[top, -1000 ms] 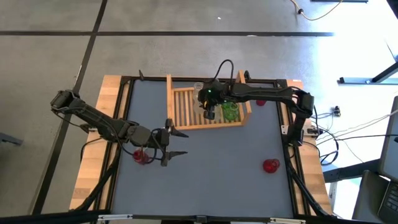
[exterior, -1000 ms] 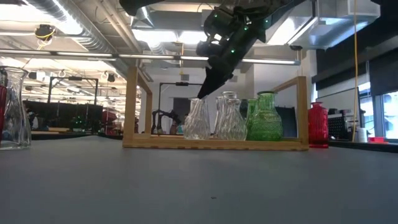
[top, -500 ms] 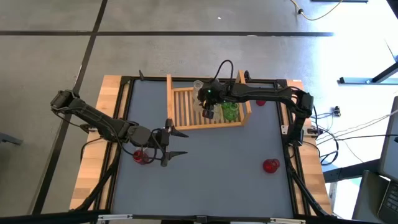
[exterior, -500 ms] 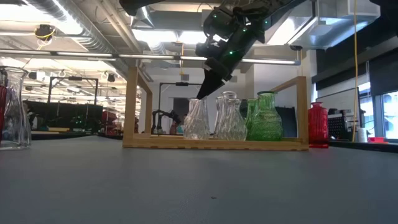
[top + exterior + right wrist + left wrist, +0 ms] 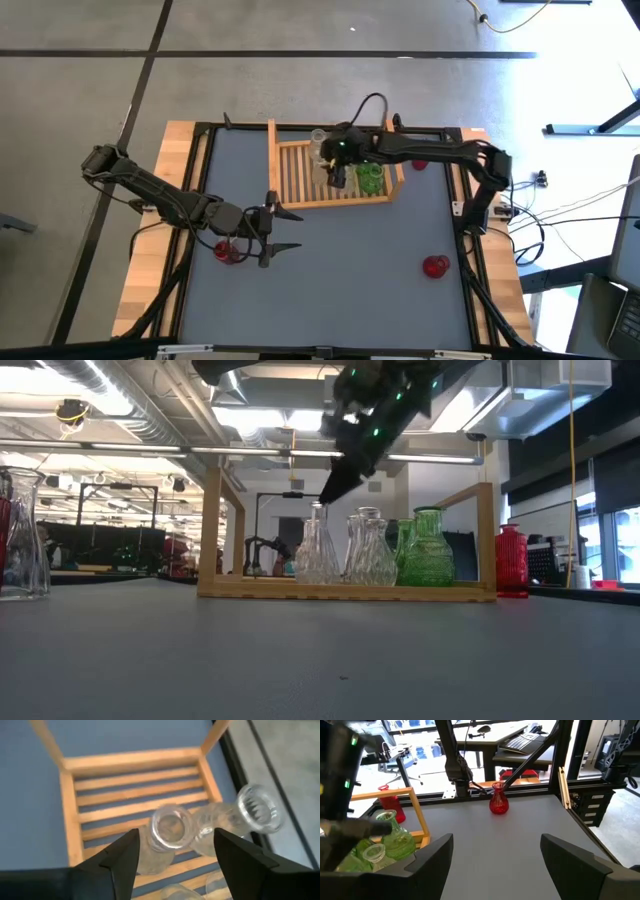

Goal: Sort vases onto shelf
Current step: Put the transparent vase on the shelf aligned with the other transparent vase

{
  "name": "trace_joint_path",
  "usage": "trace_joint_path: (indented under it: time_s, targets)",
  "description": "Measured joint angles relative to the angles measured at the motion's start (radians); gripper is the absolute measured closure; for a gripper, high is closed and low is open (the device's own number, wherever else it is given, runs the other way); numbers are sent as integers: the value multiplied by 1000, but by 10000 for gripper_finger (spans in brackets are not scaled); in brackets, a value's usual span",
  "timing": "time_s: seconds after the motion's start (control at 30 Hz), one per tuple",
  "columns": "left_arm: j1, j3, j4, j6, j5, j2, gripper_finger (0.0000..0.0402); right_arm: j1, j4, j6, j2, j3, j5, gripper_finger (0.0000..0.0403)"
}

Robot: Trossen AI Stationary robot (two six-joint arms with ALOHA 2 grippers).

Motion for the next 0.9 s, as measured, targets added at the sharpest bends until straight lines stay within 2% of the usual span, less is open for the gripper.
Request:
trace_joint_path:
  time_s: [0.17,0.33,0.47,0.6,0.73,0.9]
  targets:
    - [2,0,-20,1,-20,0,107,52,-26,-1,-84,0,38,170]
    - [2,0,-58,-7,-51,0,107,140,-145,14,-151,-1,39,171]
    - [3,0,-105,0,-136,0,107,244,-163,30,-183,-68,47,171]
    - [11,4,-171,-25,-186,-5,107,329,-146,64,-187,-152,143,171]
    - [11,104,-430,-125,-194,-31,107,410,-110,92,-190,-211,232,171]
    - [8,308,-919,-327,-185,-34,107,490,-93,125,-190,-238,279,171]
